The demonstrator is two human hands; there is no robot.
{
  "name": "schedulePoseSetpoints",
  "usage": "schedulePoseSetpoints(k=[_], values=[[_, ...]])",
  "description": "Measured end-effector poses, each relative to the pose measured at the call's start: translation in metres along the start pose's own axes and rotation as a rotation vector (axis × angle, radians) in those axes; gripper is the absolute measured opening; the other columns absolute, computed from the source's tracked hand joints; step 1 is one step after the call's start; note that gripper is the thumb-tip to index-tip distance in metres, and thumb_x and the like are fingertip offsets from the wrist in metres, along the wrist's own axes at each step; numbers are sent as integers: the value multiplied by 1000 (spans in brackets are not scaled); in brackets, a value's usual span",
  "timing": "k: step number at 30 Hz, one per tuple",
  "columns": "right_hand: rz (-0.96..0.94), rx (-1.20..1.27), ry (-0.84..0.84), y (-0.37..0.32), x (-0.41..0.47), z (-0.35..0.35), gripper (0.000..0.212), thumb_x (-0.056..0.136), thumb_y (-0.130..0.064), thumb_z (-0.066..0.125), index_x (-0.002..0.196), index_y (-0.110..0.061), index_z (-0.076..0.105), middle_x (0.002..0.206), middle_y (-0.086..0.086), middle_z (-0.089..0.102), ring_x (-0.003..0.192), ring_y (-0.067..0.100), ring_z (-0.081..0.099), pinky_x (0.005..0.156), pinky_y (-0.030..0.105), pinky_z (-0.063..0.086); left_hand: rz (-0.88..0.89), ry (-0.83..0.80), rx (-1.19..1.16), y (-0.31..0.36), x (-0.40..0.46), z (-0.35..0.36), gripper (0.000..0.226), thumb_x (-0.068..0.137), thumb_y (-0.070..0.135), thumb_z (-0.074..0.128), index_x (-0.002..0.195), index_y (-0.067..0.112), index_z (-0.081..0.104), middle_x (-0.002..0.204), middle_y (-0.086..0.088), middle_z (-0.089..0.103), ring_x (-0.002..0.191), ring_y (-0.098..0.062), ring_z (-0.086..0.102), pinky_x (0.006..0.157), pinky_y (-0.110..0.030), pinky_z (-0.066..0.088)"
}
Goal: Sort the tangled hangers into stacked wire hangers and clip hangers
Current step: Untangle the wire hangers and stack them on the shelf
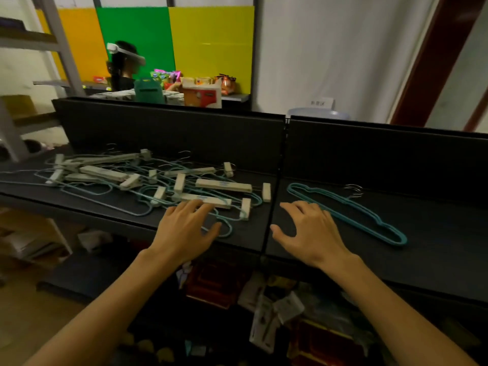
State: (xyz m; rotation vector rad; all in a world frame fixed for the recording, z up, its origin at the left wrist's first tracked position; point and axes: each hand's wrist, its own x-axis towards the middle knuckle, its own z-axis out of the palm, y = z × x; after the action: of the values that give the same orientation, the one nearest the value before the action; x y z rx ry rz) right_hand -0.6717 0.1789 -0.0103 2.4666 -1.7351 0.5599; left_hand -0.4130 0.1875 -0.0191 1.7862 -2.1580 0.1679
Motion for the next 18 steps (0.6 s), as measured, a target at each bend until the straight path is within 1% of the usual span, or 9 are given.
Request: schedulePoseSetpoints(k=[6, 11, 13, 15, 18], values=[[-75, 29, 15, -75, 59, 29, 62, 87, -60, 43, 137, -22, 42, 131, 0, 51, 120, 21, 43, 96, 37, 37, -70, 7, 49, -91, 5, -14, 52, 90, 54, 45, 135, 27, 43, 139, 1, 45, 127, -23, 40, 101, -41, 32], [-86, 17, 25, -101, 122, 59, 60, 88, -58, 43, 136, -23, 43, 130, 1, 52, 117, 22, 46, 96, 39, 39, -94, 27, 50, -153, 33, -7, 50, 90, 52, 46, 133, 26, 47, 134, 2, 50, 122, -22, 45, 98, -40, 36], [-75, 13, 15, -107, 150, 71, 55, 90, -52, 43, 136, -23, 43, 131, 1, 52, 117, 23, 45, 95, 39, 40, -104, 35, 51, -177, 50, -5, 50, 91, 53, 45, 133, 25, 47, 133, 1, 50, 122, -23, 46, 98, -40, 36], [-58, -28, -40, -109, 177, 83, 49, 91, -46, 43, 135, -24, 44, 131, 2, 52, 117, 24, 46, 94, 41, 40, -112, 29, 43, -199, 68, -6, 51, 91, 53, 44, 133, 25, 46, 133, 1, 50, 122, -23, 45, 99, -40, 36], [-38, -134, -232, -106, 206, 94, 38, 93, -44, 41, 127, -28, 48, 128, 2, 52, 112, 24, 50, 90, 42, 40, -113, 31, 55, -231, 94, -8, 50, 91, 53, 43, 133, 26, 46, 134, 2, 49, 123, -22, 45, 100, -38, 34]])
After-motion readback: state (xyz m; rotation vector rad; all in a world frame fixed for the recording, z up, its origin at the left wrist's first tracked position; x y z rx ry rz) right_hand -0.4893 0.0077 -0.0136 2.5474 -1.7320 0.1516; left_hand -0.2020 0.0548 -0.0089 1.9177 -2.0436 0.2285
